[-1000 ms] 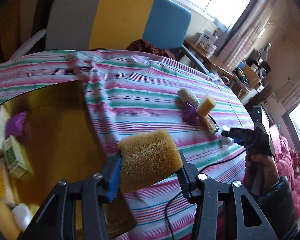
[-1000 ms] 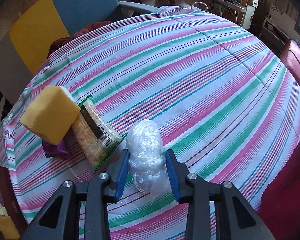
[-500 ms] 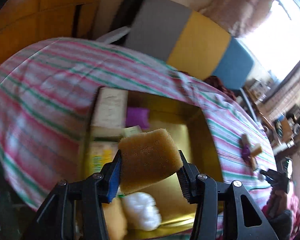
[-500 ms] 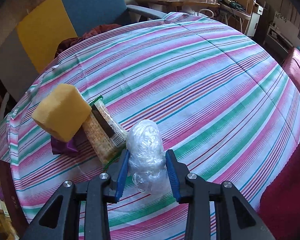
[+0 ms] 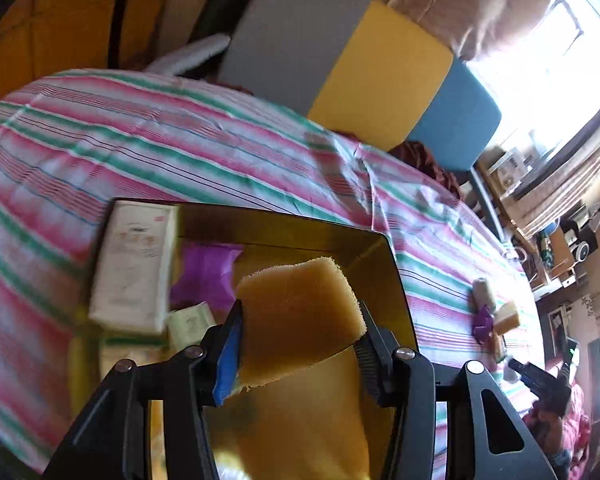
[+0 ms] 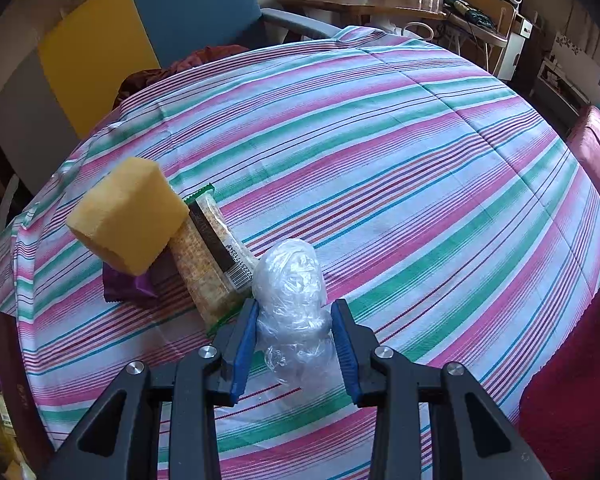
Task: Organize objects
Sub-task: 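Place the yellow sponge into the gold tray, open left gripper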
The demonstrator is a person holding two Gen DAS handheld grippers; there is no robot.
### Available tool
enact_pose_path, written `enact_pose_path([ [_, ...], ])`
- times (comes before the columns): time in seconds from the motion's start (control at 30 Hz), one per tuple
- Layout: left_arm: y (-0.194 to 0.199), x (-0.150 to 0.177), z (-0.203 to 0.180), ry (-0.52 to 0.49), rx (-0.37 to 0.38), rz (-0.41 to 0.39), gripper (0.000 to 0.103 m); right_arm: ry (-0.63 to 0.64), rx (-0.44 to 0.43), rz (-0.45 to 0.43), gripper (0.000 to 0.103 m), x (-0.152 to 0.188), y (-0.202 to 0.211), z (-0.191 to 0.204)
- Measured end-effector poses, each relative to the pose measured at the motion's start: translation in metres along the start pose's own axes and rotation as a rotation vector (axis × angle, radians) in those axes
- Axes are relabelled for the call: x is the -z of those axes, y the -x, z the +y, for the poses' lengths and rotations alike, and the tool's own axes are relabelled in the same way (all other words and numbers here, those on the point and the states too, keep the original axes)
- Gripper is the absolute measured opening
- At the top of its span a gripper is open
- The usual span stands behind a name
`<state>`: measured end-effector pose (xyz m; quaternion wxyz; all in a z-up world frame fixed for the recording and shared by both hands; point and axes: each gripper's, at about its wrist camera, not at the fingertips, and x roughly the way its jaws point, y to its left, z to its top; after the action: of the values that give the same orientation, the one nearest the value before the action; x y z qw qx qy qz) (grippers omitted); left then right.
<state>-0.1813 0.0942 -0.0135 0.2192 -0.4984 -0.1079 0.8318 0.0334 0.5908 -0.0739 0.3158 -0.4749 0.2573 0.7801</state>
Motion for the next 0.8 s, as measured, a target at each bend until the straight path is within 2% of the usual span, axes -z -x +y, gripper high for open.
enact_pose_path([
  [0.07,-0.022,-0.011,-0.006,-0.007,-0.01,0.036,0.052,0.003,-0.001,0.001,0.037,0.0,0.0,0.0],
  [0.2,-0.056,-0.027,-0.005,-0.005,-0.084,0.063,0.053,0.009,-0.001,0.002,0.037,-0.001,-0.001,0.001],
  [0.3,-0.067,-0.031,0.0,0.018,-0.125,0.067,0.062,0.008,0.0,0.004,0.037,-0.001,-0.002,0.001],
  [0.37,-0.063,-0.033,0.002,0.022,-0.125,0.059,0.072,0.009,0.002,0.005,0.037,-0.002,-0.002,0.001],
  [0.47,-0.051,-0.032,0.004,0.011,-0.132,0.026,0.079,0.012,0.004,0.006,0.037,-0.002,-0.002,0.001],
  [0.67,-0.018,-0.025,0.012,0.045,-0.122,-0.024,0.08,0.007,0.006,0.0,0.037,-0.001,0.0,0.001],
  [0.8,0.014,-0.007,0.009,0.003,-0.148,-0.087,0.08,0.01,0.004,-0.029,0.037,-0.002,0.006,0.001],
])
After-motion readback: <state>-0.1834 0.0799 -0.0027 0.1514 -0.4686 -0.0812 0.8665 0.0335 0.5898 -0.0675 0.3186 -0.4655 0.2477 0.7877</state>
